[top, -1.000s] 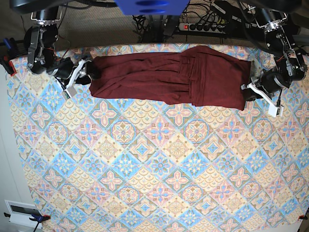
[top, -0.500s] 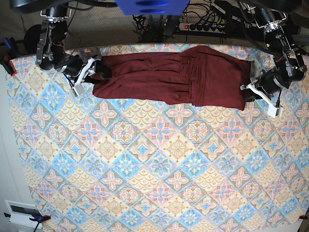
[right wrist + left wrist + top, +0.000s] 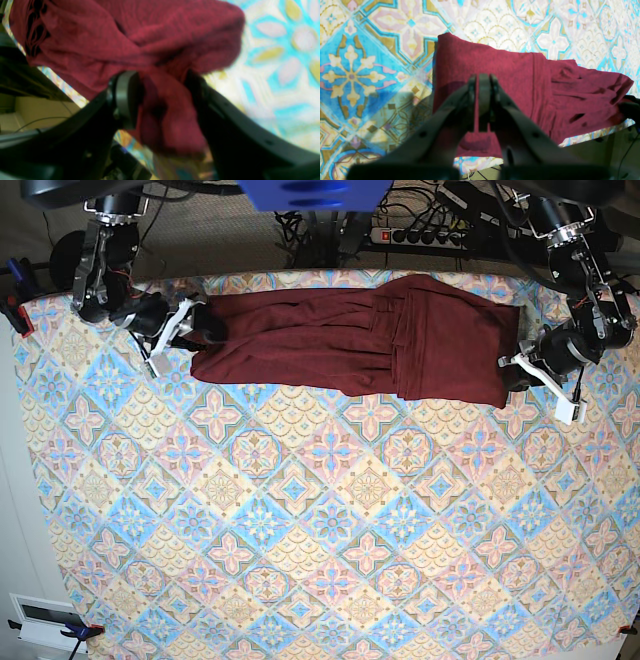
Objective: Layout the t-shirt on the table in an organized manner, then fold the t-shirt properly
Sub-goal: 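Grasp the other strip end with the right gripper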
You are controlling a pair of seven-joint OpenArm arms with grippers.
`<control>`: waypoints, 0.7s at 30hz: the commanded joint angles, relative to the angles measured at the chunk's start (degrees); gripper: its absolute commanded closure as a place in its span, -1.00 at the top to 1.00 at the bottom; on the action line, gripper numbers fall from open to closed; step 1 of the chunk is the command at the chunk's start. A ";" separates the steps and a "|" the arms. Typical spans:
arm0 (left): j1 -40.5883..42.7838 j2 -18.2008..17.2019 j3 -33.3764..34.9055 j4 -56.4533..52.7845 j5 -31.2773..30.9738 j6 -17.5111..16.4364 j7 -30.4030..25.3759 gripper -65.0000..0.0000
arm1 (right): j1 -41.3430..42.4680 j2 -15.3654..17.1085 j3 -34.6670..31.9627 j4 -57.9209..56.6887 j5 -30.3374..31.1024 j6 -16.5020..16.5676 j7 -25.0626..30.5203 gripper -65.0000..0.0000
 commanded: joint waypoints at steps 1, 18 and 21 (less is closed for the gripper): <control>-0.55 -0.93 -0.47 0.79 -0.88 -0.21 -0.98 -0.99 | -0.38 0.90 1.19 0.37 -2.27 -0.53 -1.65 -0.11; -0.64 -0.85 -0.47 0.79 -1.06 -0.30 -0.98 -0.99 | -0.56 -0.07 -2.94 2.56 -2.27 -0.53 -4.99 -0.11; -0.64 -0.93 -0.56 0.79 -1.06 -0.30 -0.98 -0.99 | -0.03 -2.00 -3.47 2.56 -2.62 -0.53 -4.99 -0.11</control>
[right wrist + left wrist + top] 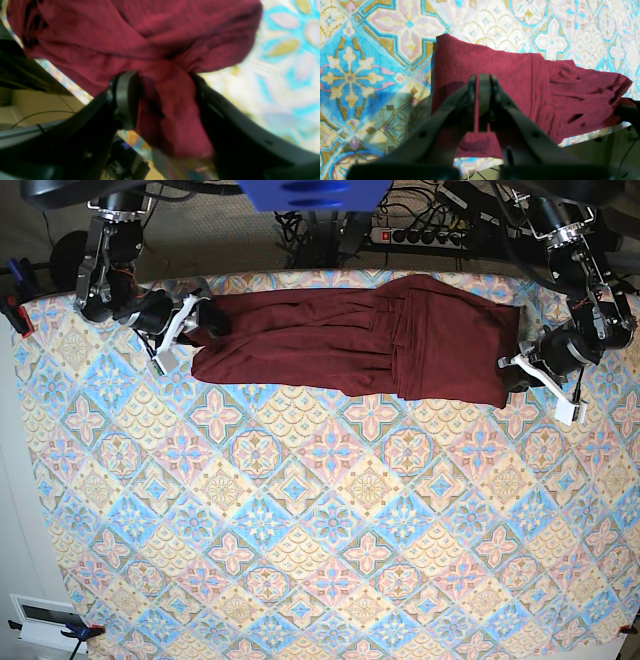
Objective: Layout the t-shirt on the table in an organized manner, then fold the t-shirt properly
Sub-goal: 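Grasp the other strip end with the right gripper, then lift the strip end with the right gripper and fold it toward the left gripper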
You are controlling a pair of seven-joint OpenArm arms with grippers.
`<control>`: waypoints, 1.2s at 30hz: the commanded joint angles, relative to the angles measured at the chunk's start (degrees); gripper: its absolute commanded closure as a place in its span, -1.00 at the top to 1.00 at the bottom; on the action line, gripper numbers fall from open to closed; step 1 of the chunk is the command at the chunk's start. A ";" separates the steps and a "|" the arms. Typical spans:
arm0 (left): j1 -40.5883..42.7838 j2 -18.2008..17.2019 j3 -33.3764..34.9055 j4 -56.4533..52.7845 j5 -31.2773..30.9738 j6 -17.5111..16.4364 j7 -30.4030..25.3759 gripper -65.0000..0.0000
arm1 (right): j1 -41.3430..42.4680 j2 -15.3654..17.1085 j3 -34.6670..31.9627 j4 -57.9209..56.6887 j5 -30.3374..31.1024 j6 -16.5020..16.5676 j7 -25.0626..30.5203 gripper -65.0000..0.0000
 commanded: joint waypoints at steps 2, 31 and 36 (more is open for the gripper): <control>-0.55 -0.93 -0.56 0.79 -0.91 -0.28 -0.98 -0.99 | -0.14 -0.56 -0.65 0.14 -1.33 -0.27 -2.17 -0.11; -1.34 -0.85 -0.65 0.79 -0.73 -0.28 -1.15 -0.99 | 9.53 1.64 11.31 -4.70 -1.42 -0.27 -0.06 -1.00; -1.34 -0.85 -0.65 0.79 -0.64 -0.28 -1.15 -0.99 | 12.34 4.98 13.24 -11.03 -1.51 -0.27 0.38 -1.00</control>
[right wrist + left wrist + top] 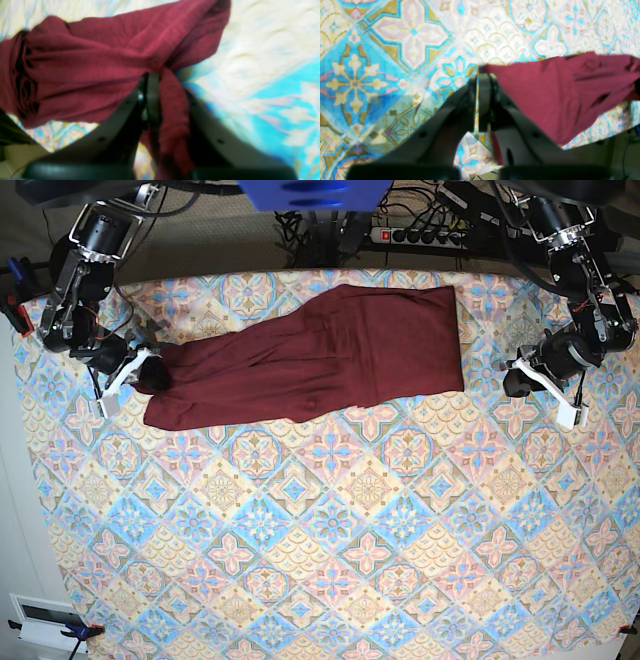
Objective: Layout the t-shirt on the table in an organized manner, then fold the t-shirt properly
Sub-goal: 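Lift the strip end with the right gripper and fold it toward the left gripper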
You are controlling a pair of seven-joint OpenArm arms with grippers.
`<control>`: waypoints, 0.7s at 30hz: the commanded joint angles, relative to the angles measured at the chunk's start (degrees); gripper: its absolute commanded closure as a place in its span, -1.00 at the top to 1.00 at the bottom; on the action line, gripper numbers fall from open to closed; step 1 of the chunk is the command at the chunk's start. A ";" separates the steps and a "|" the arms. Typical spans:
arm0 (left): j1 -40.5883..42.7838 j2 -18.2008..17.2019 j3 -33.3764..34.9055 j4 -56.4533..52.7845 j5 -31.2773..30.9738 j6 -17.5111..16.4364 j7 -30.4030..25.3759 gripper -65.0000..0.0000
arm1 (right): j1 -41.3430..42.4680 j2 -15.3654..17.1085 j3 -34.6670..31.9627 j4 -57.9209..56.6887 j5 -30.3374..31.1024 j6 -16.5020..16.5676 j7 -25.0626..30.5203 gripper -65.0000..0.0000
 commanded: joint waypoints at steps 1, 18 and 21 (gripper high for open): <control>-0.53 -0.87 -0.37 0.83 -0.69 -0.28 -0.93 -0.99 | 0.65 1.70 0.54 -0.26 0.06 0.12 0.53 -1.00; -0.18 -0.78 -0.37 0.83 -0.60 -0.28 -0.93 -0.99 | 0.57 4.17 -7.28 12.05 0.59 0.12 3.00 -1.00; -0.10 -0.78 -0.37 0.83 -0.60 -0.28 -0.93 -0.99 | 0.57 2.23 -11.50 16.62 0.59 0.12 3.08 -1.00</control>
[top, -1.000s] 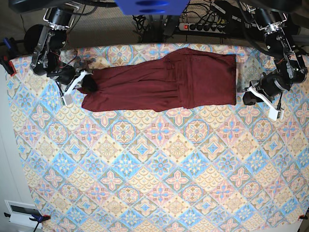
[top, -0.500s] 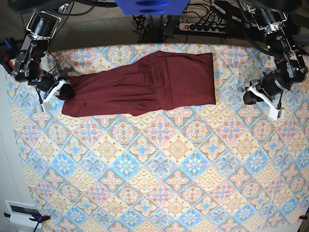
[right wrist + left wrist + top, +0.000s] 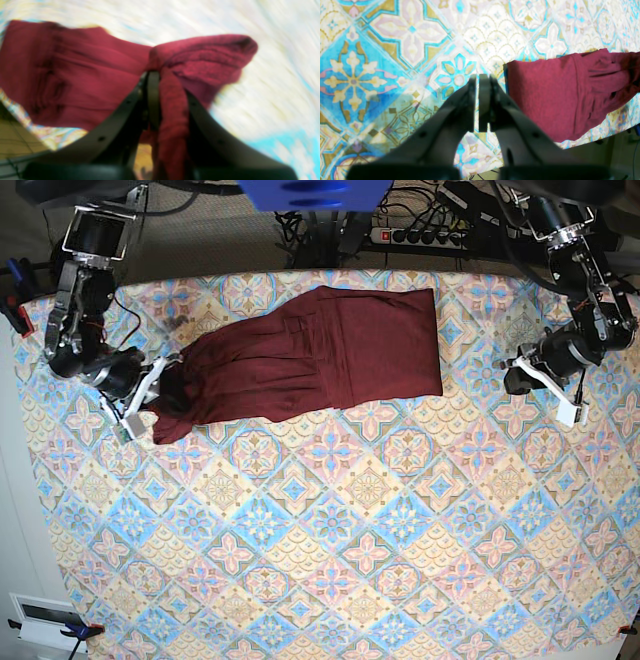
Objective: Layout the t-shirt on the table in an organized manner, then fold the t-shirt properly
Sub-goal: 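Lift the strip end with the right gripper and fold it toward the left gripper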
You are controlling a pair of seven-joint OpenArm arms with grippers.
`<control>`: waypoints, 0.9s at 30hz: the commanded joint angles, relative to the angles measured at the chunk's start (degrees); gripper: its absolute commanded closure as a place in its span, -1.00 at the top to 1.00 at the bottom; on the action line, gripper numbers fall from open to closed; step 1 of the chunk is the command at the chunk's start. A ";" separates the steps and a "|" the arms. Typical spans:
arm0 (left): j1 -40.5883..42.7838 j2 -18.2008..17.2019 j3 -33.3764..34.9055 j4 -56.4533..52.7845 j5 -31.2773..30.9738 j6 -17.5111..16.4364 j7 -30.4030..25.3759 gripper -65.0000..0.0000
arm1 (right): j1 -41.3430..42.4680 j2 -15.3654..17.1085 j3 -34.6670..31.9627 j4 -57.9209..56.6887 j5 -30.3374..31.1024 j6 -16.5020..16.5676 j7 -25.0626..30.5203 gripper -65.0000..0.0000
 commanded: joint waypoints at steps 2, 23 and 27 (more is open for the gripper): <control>-0.58 -0.78 -0.34 0.83 -0.75 -0.28 -0.91 -0.99 | 0.76 -0.46 -2.03 4.89 1.18 0.21 1.14 -1.00; 1.53 3.53 -0.26 0.83 6.81 -0.28 -0.91 -1.00 | 0.94 -10.13 -24.80 15.35 0.74 0.21 1.31 -1.00; 1.62 3.97 -0.26 0.83 6.90 -0.28 -0.91 -1.00 | 1.03 -11.01 -28.84 15.17 -3.39 0.21 1.58 -1.00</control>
